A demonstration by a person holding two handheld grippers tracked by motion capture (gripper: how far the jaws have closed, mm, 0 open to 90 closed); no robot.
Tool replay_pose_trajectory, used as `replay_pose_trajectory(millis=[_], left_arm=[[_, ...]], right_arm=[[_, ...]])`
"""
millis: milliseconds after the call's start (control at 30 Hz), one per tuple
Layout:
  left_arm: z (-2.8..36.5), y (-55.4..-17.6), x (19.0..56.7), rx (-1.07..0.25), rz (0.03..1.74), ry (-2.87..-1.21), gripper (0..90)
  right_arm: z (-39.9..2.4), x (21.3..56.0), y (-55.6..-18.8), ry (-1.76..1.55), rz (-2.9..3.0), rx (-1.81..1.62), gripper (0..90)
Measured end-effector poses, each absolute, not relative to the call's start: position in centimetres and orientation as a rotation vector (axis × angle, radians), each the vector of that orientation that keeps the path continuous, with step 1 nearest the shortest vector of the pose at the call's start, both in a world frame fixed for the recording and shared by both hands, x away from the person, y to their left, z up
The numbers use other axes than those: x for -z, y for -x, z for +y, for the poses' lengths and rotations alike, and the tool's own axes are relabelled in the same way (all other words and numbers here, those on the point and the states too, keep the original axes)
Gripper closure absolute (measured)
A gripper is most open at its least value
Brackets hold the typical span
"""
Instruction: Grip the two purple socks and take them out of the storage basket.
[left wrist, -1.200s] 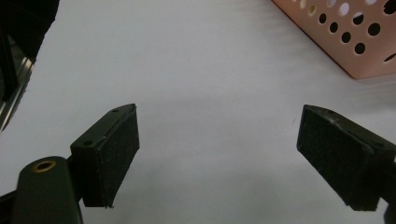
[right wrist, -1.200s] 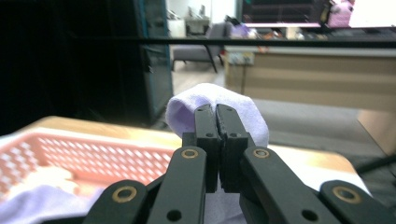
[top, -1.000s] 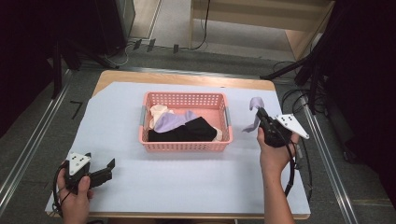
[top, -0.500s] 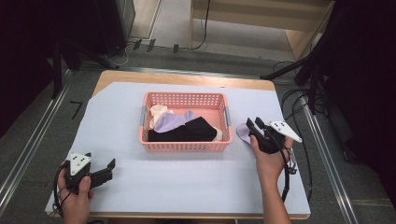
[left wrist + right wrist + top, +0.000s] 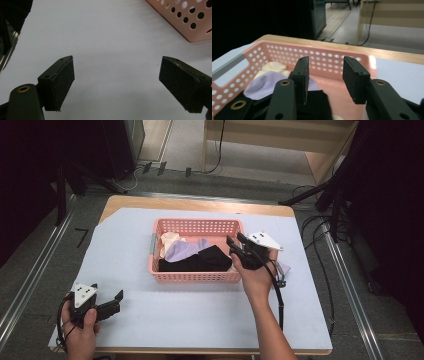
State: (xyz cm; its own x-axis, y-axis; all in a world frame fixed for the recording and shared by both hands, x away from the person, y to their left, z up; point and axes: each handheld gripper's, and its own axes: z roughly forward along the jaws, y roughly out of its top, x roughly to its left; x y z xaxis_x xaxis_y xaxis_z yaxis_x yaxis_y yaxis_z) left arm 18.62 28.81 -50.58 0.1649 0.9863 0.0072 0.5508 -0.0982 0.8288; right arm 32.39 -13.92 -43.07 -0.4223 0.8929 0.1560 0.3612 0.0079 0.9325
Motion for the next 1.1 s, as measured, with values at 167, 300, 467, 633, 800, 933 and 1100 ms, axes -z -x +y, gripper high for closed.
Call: replay_pose_trajectory(millis=[167,300,467,633,800,933,1100], left_arm=[[28.8,-18.6,50.6,-0.786,1.472,-1.736,14.2],[28.8,-18.6,50.6,-0.784,1.473,-1.734,14.2],[28.9,-18.7,50.6,-0.779,1.473,-1.731,14.2],[28.9,-18.7,50.6,-0.777,1.470,-1.728,14.2],[28.9,-18.7,50.6,-0.776,1.470,-1.727,14.2],[28.9,-18.7,50.6,-0.775,1.480,-1.722,14.2],[28.9,-18.7,50.6,-0.770,1.480,-1.719,14.2]], right_arm=[[-10.8,43.0,-33.3,-1.266,1.873,-1.401,57.0],[-8.9,43.3,-34.2,-1.266,1.923,-1.374,56.9],[-6.9,43.6,-35.2,-1.277,1.961,-1.361,56.8],[-5.1,43.5,-36.3,-1.318,2.020,-1.313,57.9],[-3.2,43.5,-37.1,-1.307,2.036,-1.311,58.4],[-1.9,43.9,-38.0,-1.327,2.075,-1.259,60.7],[-1.2,44.9,-39.4,-1.405,2.113,-1.198,62.1]])
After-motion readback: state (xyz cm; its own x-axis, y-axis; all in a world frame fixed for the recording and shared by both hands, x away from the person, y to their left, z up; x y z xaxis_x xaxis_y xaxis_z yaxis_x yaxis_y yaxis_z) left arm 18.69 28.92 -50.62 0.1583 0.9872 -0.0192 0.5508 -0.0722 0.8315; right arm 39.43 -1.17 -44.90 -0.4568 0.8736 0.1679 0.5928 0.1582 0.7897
